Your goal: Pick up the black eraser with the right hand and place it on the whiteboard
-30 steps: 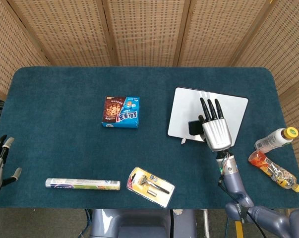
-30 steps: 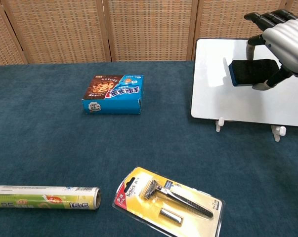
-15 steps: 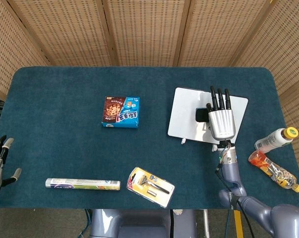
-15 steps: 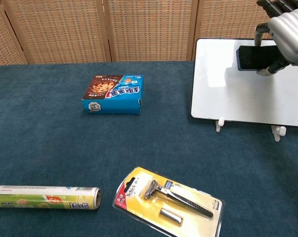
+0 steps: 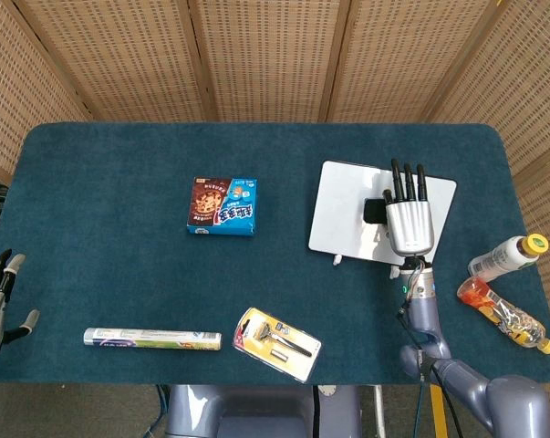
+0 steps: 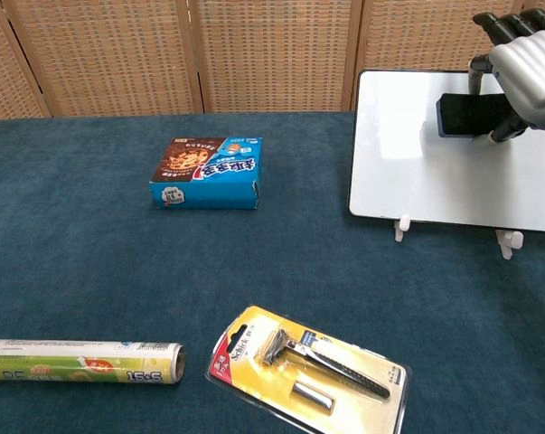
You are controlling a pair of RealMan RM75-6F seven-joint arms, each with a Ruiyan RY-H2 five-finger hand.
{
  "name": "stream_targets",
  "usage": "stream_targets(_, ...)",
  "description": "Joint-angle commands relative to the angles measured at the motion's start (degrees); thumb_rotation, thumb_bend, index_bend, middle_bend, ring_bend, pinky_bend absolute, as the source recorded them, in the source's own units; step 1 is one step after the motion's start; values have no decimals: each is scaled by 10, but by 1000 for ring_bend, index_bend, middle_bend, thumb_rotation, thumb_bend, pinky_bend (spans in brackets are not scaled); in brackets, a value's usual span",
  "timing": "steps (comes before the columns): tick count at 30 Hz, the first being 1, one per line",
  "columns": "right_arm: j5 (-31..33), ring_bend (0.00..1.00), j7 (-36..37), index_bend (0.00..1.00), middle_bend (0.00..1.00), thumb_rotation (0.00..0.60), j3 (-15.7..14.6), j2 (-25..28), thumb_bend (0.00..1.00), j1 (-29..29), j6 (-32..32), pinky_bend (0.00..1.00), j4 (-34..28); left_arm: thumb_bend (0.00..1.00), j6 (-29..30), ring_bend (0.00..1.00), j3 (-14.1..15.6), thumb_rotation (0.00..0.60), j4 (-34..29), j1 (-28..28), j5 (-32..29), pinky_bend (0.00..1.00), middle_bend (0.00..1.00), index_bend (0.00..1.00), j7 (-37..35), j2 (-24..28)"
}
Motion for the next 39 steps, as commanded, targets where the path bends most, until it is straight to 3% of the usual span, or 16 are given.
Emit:
stream_targets(1,2,0,2,516,15,600,1,-4,105,3,-4,0,8,313,0,0,0,600,0,0,0,0,0,0,0,0)
stream_targets(24,27,0,23,513,1,600,9,-21,105,8,-37,0,47,313,-2,0,0,600,-2,0,-3,0,0,0,0,1)
stream_targets(39,44,0,20,241,0,600,9,-2,75,-16,-44,0,2,313,-1,0,1,600,-3,1,0,0,0,0,0,1)
